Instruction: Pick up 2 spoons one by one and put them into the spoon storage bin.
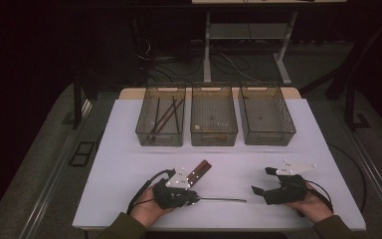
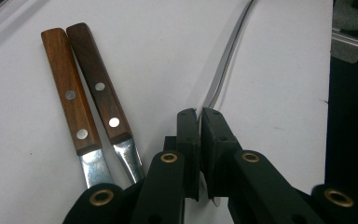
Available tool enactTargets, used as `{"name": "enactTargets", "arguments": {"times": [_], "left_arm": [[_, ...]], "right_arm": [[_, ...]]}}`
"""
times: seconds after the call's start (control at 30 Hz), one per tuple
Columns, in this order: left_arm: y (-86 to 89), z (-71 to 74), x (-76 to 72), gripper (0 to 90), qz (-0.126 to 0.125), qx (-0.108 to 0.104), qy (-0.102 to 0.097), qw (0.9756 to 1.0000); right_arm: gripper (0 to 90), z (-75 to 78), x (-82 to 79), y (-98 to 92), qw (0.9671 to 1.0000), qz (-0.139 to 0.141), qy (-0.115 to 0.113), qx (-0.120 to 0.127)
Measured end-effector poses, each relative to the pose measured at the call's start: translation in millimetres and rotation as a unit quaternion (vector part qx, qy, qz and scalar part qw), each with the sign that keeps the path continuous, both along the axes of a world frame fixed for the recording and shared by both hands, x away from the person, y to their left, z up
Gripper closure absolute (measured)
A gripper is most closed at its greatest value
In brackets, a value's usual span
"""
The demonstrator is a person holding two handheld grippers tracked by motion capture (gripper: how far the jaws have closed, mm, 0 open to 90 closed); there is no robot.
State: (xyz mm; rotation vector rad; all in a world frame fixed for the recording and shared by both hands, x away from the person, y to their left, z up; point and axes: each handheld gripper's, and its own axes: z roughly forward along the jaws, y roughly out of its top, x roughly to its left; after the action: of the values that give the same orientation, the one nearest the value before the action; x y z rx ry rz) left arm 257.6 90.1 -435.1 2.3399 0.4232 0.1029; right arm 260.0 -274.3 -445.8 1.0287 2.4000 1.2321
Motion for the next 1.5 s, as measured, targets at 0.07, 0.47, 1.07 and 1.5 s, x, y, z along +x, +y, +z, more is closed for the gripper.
{"name": "enactTargets", "arguments": {"times": [0.07, 0.47, 1.07, 1.5], "left_arm": [[1.4, 1.6, 0.5, 86.3, 0.001, 0.000, -0.004, 1.0000], [15.1, 12.1, 8.0, 86.4, 0.036, -0.028, -0.021, 0.9987], [33.9, 22.8, 27.9, 86.3, 0.088, -0.055, -0.028, 0.9942], [33.4, 39.1, 52.4, 86.5, 0.108, -0.070, -0.036, 0.9910]], "right_arm": [[14.6, 0.1, -0.1, 0.2, 1.0000, 0.001, 0.000, 0.000], [14.6, -0.3, 0.3, 1.3, 1.0000, 0.006, -0.004, 0.000], [14.6, -0.3, 1.2, 1.6, 1.0000, 0.005, -0.005, -0.001], [14.6, -0.1, 1.2, 1.3, 1.0000, 0.004, -0.003, 0.004]]}}
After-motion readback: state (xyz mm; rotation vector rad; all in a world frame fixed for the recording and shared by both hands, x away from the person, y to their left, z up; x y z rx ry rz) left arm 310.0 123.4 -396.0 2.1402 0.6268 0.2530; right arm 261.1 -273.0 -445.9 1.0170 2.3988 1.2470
